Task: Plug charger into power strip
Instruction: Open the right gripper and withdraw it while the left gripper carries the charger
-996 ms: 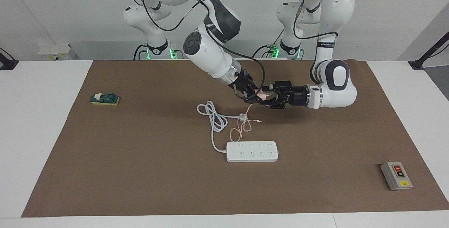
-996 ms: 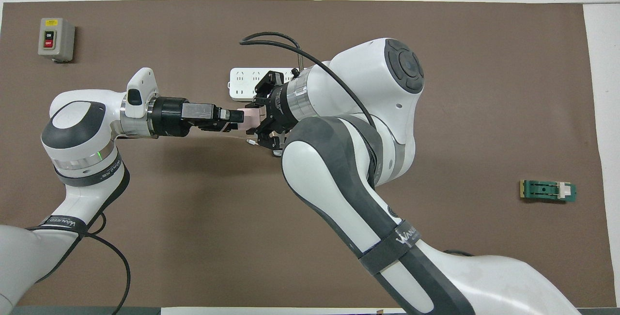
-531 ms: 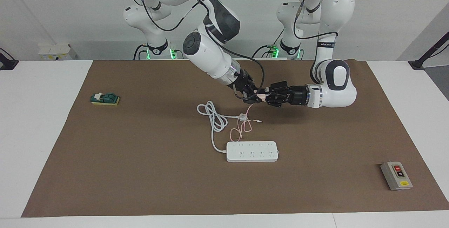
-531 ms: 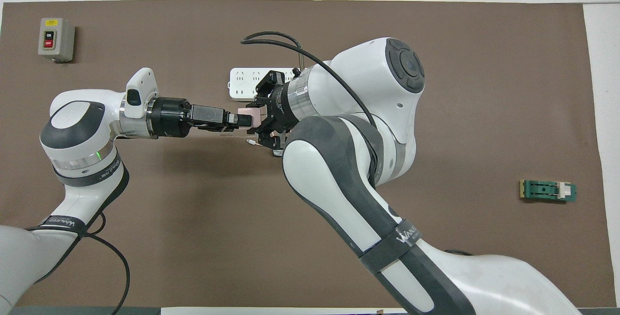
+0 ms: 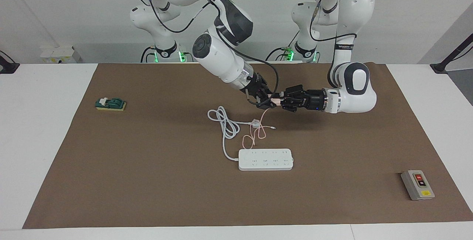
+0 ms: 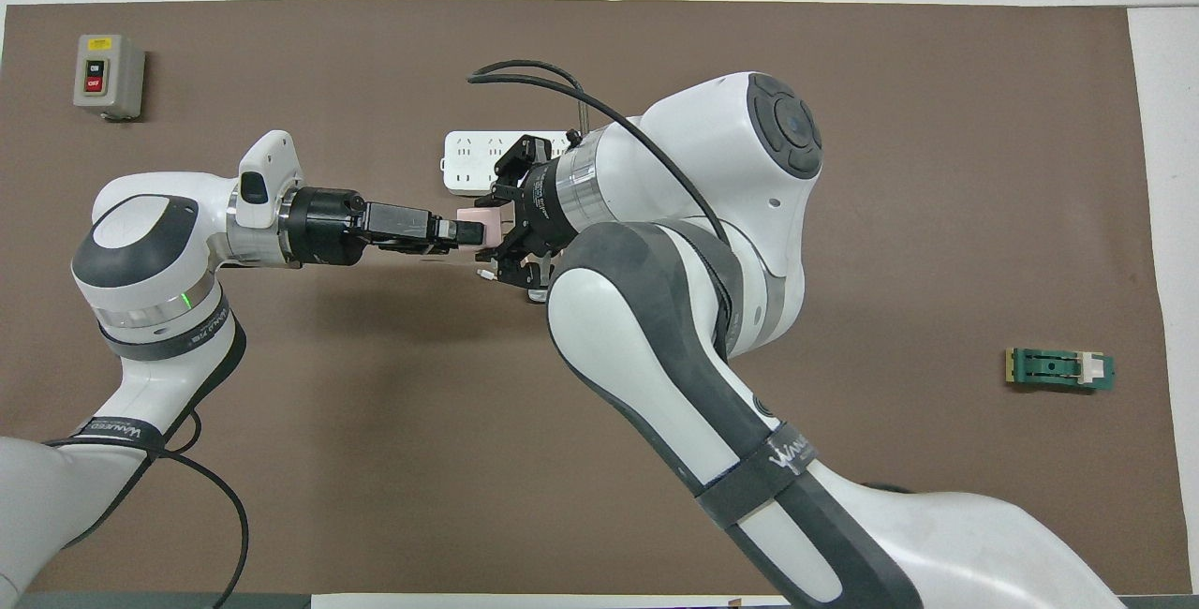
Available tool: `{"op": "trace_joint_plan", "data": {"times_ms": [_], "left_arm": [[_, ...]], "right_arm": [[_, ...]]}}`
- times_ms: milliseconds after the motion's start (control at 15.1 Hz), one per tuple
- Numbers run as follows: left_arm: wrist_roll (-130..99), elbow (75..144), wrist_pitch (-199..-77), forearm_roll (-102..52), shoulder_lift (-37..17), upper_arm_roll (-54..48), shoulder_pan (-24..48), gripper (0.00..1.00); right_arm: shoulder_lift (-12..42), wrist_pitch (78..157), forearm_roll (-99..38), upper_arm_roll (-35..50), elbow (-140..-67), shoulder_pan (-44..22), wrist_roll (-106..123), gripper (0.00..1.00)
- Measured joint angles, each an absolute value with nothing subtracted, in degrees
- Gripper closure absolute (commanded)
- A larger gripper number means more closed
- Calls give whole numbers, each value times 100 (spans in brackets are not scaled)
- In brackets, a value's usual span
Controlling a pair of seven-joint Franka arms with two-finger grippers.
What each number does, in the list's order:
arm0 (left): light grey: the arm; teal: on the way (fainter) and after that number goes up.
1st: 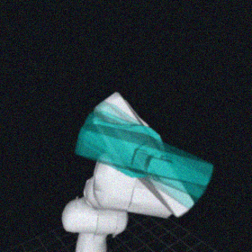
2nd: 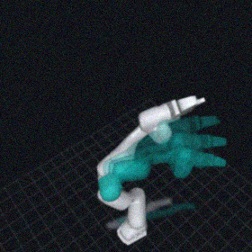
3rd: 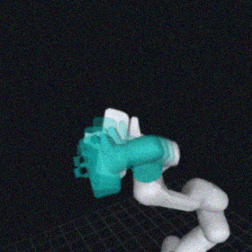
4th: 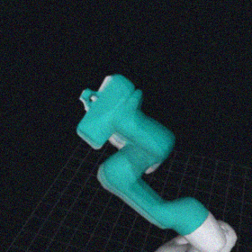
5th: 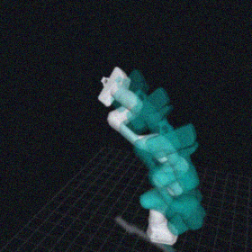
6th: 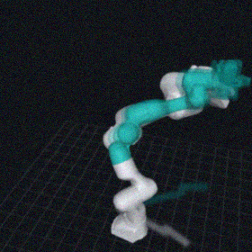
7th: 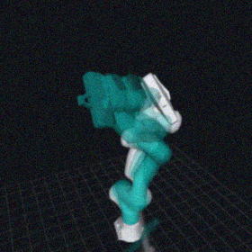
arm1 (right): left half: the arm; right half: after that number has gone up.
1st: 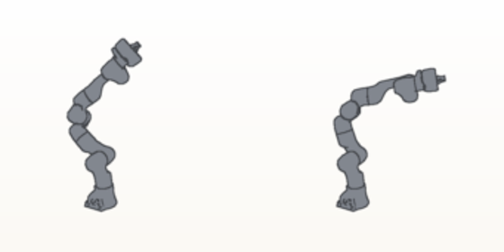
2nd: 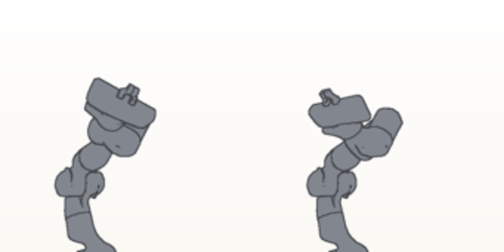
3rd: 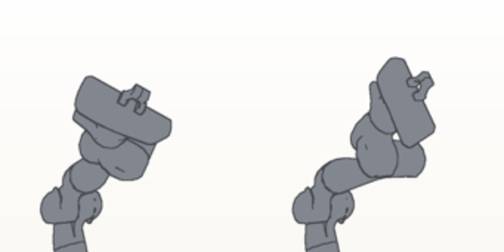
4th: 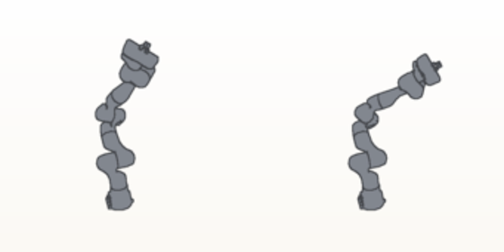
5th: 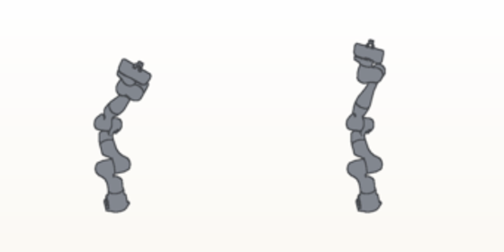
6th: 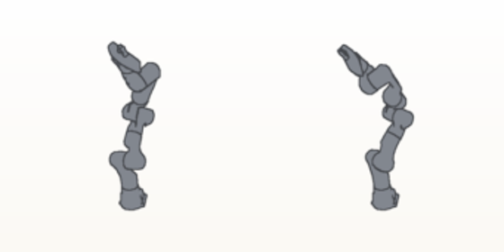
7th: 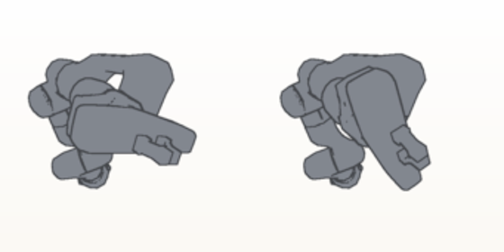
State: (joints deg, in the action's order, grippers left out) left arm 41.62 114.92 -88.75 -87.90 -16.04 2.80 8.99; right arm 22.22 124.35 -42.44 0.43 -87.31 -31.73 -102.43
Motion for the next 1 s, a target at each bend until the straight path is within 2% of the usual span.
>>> {"op": "trace_joint_plan", "data": {"times_ms": [332,598,996], "left_arm": [[4172,11298,-9070,-8186,-1542,360,685,100],[4170,10850,-9303,-7370,-1542,380,350,100],[4449,10516,-10122,-4927,-1630,346,262,100]], "right_arm": [[2221,12434,-4258,8,-8696,-3068,-10370,0],[2208,12302,-4260,-13,-8650,-2755,-10372,0],[2029,11080,-3872,-53,-8241,-1760,-9665,0]]}}
